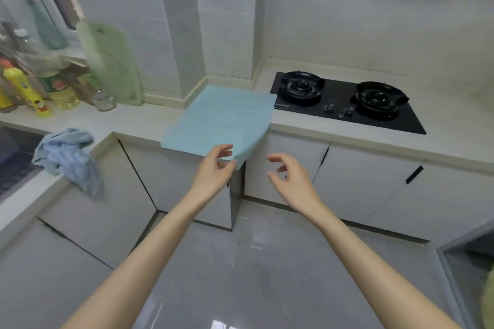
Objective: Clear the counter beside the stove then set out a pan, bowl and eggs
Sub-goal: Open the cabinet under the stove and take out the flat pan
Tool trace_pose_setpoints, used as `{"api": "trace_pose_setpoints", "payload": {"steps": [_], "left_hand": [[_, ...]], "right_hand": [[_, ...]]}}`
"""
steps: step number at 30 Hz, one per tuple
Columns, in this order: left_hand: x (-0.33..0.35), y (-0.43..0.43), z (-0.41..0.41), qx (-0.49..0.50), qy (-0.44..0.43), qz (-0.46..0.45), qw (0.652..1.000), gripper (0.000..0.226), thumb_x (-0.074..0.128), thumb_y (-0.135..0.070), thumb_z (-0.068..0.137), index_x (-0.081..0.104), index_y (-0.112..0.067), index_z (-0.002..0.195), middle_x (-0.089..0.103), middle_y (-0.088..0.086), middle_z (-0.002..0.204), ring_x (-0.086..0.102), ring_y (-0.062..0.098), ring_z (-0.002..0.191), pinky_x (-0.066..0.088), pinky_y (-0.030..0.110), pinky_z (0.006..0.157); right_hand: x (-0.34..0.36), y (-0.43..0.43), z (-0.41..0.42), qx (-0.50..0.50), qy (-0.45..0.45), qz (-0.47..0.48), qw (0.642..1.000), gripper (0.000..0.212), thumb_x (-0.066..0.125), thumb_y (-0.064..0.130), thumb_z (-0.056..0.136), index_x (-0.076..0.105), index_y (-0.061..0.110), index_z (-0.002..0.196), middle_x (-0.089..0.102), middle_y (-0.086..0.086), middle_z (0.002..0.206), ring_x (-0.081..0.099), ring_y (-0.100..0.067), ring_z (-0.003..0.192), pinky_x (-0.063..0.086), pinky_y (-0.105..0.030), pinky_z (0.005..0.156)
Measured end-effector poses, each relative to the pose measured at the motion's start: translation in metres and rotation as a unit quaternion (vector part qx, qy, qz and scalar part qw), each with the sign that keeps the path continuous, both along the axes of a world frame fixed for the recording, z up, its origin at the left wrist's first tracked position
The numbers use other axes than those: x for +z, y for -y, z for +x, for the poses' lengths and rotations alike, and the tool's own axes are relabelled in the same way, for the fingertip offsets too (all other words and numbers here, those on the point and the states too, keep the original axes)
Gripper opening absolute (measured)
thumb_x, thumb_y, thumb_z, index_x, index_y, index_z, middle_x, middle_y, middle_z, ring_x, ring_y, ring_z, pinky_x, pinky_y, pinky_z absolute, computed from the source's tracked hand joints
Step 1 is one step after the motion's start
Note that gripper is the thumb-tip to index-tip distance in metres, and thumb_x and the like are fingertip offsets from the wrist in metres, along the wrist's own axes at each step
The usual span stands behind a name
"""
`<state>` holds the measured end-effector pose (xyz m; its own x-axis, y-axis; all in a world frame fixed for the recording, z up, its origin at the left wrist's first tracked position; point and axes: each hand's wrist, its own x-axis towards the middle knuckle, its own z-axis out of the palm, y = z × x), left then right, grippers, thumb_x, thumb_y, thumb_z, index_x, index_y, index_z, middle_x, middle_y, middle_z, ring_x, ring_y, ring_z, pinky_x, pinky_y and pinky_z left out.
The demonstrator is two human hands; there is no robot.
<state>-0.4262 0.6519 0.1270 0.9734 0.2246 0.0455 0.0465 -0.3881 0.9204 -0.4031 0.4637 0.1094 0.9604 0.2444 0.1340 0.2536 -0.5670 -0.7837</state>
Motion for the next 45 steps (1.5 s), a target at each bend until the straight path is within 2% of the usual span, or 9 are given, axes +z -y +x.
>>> {"api": "trace_pose_setpoints", "payload": {"steps": [4,9,13,17,23,29,36,41,45], "left_hand": [[-0.011,0.062,0.041,-0.049,-0.027,0.007,0.998,0.038,0.057,-0.014,0.093,0.052,-0.017,0.130,0.058,-0.001,0.125,0.057,0.005,0.085,0.043,0.021,0.079],[-0.030,0.114,0.100,-0.101,-0.047,0.038,0.993,0.038,0.056,-0.015,0.093,0.050,-0.019,0.131,0.056,-0.007,0.120,0.053,-0.001,0.089,0.039,0.009,0.074],[-0.057,0.151,0.155,-0.127,-0.082,0.037,0.988,0.040,0.055,-0.017,0.093,0.050,-0.020,0.133,0.057,-0.005,0.123,0.056,0.009,0.095,0.040,0.020,0.083],[-0.095,0.199,0.230,-0.140,-0.122,0.025,0.982,0.038,0.054,-0.014,0.093,0.051,-0.017,0.131,0.058,-0.001,0.122,0.056,0.012,0.091,0.040,0.021,0.079],[-0.142,0.258,0.326,-0.121,-0.178,0.015,0.977,0.037,0.054,-0.009,0.092,0.054,-0.013,0.128,0.061,0.006,0.124,0.059,0.018,0.092,0.046,0.029,0.090],[-0.189,0.302,0.394,-0.101,-0.245,0.004,0.964,0.042,0.050,-0.012,0.094,0.048,-0.013,0.136,0.057,0.003,0.133,0.054,0.021,0.118,0.038,0.026,0.100],[-0.246,0.346,0.430,-0.074,-0.321,-0.020,0.944,0.049,0.048,-0.016,0.096,0.039,-0.015,0.144,0.042,0.001,0.148,0.044,0.021,0.132,0.031,0.026,0.108],[-0.277,0.374,0.445,-0.038,-0.346,-0.053,0.936,0.057,0.049,-0.014,0.094,0.031,-0.017,0.148,0.035,0.002,0.152,0.035,0.022,0.139,0.031,0.032,0.113],[-0.292,0.390,0.445,0.022,-0.323,-0.081,0.943,0.058,0.055,-0.010,0.090,0.037,-0.018,0.144,0.040,0.003,0.148,0.046,0.021,0.129,0.039,0.037,0.107]], "right_hand": [[-0.007,0.071,0.024,-0.055,-0.013,-0.006,0.998,0.033,0.057,0.021,0.093,0.055,0.028,0.124,0.053,0.014,0.123,0.052,-0.008,0.103,0.039,-0.022,0.085],[-0.015,0.133,0.069,-0.103,-0.030,-0.022,0.994,0.033,0.057,0.019,0.092,0.055,0.026,0.124,0.053,0.012,0.124,0.050,-0.009,0.104,0.035,-0.021,0.082],[-0.027,0.173,0.116,-0.117,-0.029,-0.068,0.990,0.033,0.056,0.018,0.092,0.055,0.027,0.124,0.053,0.011,0.125,0.048,-0.011,0.111,0.033,-0.022,0.084],[-0.044,0.215,0.188,-0.117,-0.031,-0.123,0.985,0.034,0.056,0.017,0.092,0.055,0.024,0.125,0.054,0.003,0.128,0.046,-0.020,0.119,0.035,-0.025,0.089],[-0.058,0.263,0.270,-0.037,-0.052,-0.249,0.966,0.041,0.050,0.015,0.095,0.048,0.021,0.135,0.048,0.001,0.138,0.038,-0.021,0.128,0.034,-0.034,0.105],[-0.090,0.298,0.342,0.016,-0.053,-0.307,0.950,0.052,0.050,0.014,0.094,0.039,0.020,0.144,0.035,0.002,0.151,0.029,-0.018,0.139,0.024,-0.033,0.114],[-0.153,0.327,0.407,0.101,-0.106,-0.357,0.922,0.062,0.045,0.012,0.096,0.020,0.024,0.151,0.013,0.004,0.160,0.012,-0.018,0.147,0.015,-0.035,0.119],[-0.185,0.347,0.424,0.154,-0.050,-0.374,0.913,0.067,0.044,0.006,0.094,0.015,0.021,0.153,0.010,0.004,0.161,0.011,-0.019,0.147,0.007,-0.031,0.119],[-0.197,0.363,0.433,0.175,0.004,-0.359,0.917,0.075,0.048,-0.005,0.088,0.017,0.018,0.153,0.016,0.005,0.160,0.017,-0.019,0.146,0.012,-0.038,0.121]]}}
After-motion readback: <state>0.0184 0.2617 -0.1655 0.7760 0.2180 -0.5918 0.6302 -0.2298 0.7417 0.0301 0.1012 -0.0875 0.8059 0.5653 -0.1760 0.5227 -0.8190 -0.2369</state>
